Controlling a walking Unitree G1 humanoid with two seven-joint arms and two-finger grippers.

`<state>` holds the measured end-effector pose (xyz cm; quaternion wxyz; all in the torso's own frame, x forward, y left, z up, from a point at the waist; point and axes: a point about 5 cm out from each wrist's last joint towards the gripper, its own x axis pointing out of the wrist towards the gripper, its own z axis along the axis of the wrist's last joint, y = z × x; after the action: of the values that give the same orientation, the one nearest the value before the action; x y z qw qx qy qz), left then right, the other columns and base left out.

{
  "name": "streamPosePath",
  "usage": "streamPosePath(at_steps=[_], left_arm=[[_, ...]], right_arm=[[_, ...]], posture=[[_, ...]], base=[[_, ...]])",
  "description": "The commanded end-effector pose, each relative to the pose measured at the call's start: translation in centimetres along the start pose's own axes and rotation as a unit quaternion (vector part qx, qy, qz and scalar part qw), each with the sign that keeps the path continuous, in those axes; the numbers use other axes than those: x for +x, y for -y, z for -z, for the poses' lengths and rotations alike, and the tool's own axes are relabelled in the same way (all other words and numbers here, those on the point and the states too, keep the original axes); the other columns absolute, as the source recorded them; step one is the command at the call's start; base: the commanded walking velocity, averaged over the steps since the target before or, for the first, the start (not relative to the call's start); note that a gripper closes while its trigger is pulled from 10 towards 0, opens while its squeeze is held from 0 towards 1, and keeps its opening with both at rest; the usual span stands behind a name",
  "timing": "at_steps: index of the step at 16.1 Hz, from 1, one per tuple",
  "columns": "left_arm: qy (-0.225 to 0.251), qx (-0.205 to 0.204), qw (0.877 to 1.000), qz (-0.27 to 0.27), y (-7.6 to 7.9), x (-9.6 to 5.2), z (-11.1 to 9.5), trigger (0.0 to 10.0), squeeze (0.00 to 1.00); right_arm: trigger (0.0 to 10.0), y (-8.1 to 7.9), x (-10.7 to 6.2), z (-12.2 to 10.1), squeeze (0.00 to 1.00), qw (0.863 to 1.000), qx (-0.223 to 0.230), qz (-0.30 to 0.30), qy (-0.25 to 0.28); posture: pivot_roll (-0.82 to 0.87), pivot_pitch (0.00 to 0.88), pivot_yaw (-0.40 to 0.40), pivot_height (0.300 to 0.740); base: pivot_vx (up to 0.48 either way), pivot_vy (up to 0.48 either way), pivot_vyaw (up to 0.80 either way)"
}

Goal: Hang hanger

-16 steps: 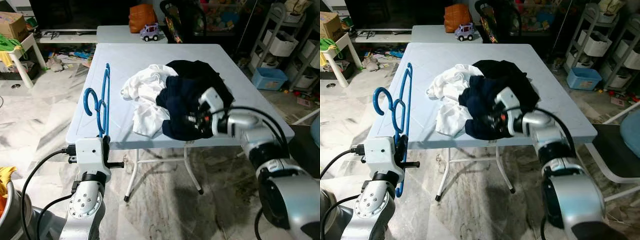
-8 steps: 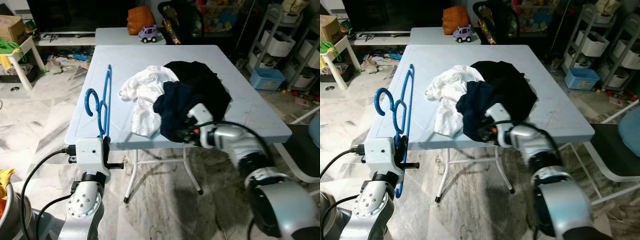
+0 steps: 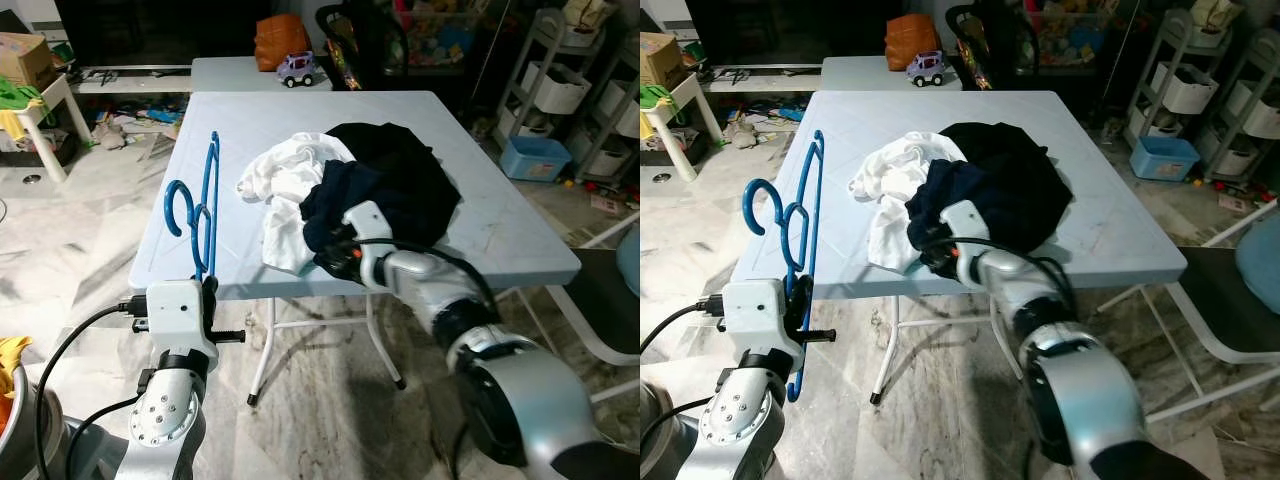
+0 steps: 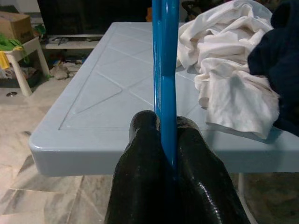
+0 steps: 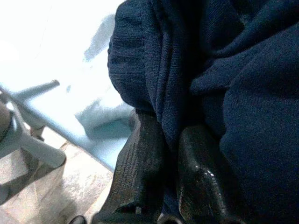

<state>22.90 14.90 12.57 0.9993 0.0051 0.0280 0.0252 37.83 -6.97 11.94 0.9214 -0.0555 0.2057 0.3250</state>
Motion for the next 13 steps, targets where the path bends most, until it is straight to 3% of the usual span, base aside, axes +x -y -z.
streamPosePath(at_steps=[1, 5, 8, 10, 13], left_arm=[[0.007, 0.003, 1.0, -0.001, 0.1, -0.2, -0.5, 10.0, 0.0], [0.002, 0.008, 1.0, -0.007, -0.3, -0.9, -0.6, 10.0, 0.0], [-0.001, 0.011, 1.0, -0.01, -0.5, -1.4, -0.7, 10.0, 0.0], [-0.002, 0.014, 1.0, -0.012, -0.5, -1.5, -0.8, 10.0, 0.0], [-0.004, 0.016, 1.0, -0.016, -0.7, -1.8, -0.7, 10.0, 0.0]], right_arm=[[10.0, 0.1, 0.1, -0.8, 0.0, 1.0, 0.006, 0.02, 0.004], [10.0, -0.5, 0.6, -1.6, 0.0, 0.999, 0.004, 0.043, 0.01], [10.0, -0.1, 0.6, -2.9, 0.0, 0.995, -0.003, 0.095, 0.029], [10.0, 0.5, 0.3, -4.2, 0.0, 0.99, 0.042, 0.126, 0.05], [10.0, 1.3, -0.1, -5.2, 0.0, 0.985, 0.048, 0.156, 0.061]], posture=[[0.13, 0.048, -0.062, 0.74], [0.16, 0.062, -0.064, 0.74], [0.17, 0.077, -0.063, 0.74], [0.19, 0.088, -0.066, 0.74], [0.2, 0.098, -0.07, 0.74]], base=[[0.0, 0.0, 0.0], [0.0, 0.0, 0.0], [0.0, 0.0, 0.0], [0.0, 0.0, 0.0], [0.0, 0.0, 0.0]])
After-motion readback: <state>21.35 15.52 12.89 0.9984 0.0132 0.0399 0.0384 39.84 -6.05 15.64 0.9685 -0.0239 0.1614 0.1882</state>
